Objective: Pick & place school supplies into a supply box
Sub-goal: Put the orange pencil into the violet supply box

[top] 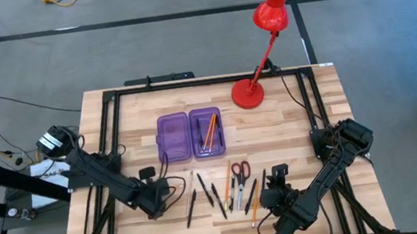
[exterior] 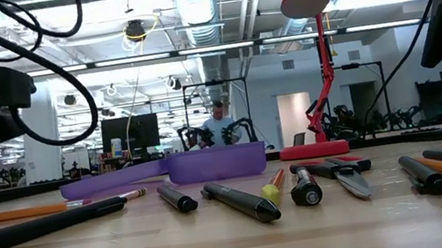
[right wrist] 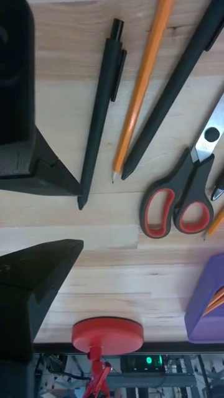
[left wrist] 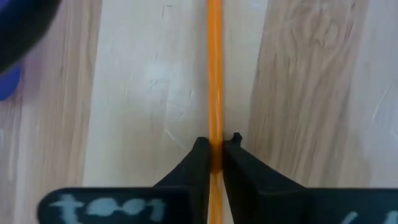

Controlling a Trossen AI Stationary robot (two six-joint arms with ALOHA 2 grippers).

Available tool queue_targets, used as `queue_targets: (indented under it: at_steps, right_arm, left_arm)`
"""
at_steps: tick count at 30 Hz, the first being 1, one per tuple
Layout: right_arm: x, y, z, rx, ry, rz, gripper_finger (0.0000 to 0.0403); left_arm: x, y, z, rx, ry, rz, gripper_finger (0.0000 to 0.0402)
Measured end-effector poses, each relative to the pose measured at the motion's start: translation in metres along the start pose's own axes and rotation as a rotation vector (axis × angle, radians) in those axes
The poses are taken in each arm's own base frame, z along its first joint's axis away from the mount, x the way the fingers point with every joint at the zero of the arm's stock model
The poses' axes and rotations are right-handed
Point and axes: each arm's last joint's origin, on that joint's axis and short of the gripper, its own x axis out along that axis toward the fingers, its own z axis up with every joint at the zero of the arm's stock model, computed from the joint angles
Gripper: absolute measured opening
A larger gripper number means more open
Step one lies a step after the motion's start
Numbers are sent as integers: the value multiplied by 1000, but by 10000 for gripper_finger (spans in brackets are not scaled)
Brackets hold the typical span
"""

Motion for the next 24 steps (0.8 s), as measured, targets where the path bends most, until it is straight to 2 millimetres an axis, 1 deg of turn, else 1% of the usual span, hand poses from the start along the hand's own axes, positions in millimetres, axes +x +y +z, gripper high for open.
queue_targets:
  at_steps: [2, 4, 10, 13, 20, 23, 24]
  right_arm:
    - [0, 0, 0, 0, 0, 0, 118]
    - [0, 0, 0, 0, 0, 0, 118]
    - [0, 0, 0, 1, 0, 0, 118]
    - [0, 0, 0, 6, -3, 3, 118]
    - [0, 1, 0, 13, -4, 4, 118]
    - [0, 0, 0, 6, -3, 3, 118]
    - [0, 0, 0, 5, -2, 2, 118]
  left_arm:
    - [0, -2, 1, 2, 4, 10, 9]
    - [1, -4, 3, 4, 7, 21, 10]
    - [-4, -13, 7, 55, 37, 110, 5]
    - [-1, -19, 6, 73, 45, 162, 3]
    - [7, -42, 3, 67, 2, 403, 2]
    - [10, -45, 1, 96, 53, 556, 1]
    - [11, -49, 3, 89, 72, 570, 1]
